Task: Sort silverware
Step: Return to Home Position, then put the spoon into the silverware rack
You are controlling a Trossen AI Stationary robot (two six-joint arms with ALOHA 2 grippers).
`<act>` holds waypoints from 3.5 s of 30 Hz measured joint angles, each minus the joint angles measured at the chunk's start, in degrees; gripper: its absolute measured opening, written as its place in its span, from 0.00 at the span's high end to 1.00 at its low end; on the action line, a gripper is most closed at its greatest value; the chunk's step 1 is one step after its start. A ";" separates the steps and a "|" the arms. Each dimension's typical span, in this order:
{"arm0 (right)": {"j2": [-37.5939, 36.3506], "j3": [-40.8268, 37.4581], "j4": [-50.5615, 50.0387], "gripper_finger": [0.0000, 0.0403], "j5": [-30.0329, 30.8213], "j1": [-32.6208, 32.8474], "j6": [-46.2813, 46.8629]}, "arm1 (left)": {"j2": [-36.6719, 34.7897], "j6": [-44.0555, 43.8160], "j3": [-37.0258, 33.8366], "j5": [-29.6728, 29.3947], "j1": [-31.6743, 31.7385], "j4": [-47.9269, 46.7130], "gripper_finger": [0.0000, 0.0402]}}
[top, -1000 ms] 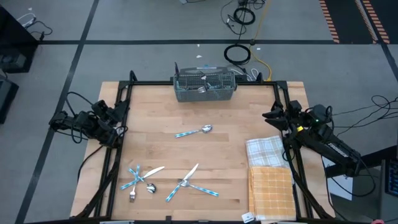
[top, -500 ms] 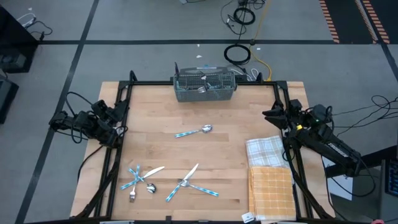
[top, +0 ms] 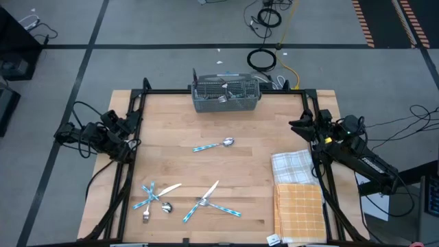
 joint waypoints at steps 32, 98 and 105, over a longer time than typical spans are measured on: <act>42.85 52.15 -14.27 0.68 -11.92 5.07 -7.97 | -0.02 -4.55 2.54 8.74 0.00 2.57 0.62; 100.99 39.54 -4.60 0.42 28.69 24.70 18.95 | 0.00 -9.04 2.54 12.11 -0.01 -5.14 0.62; 101.29 39.54 -4.80 0.42 30.15 24.28 18.00 | 0.00 -9.02 2.54 11.97 -0.01 -5.18 0.62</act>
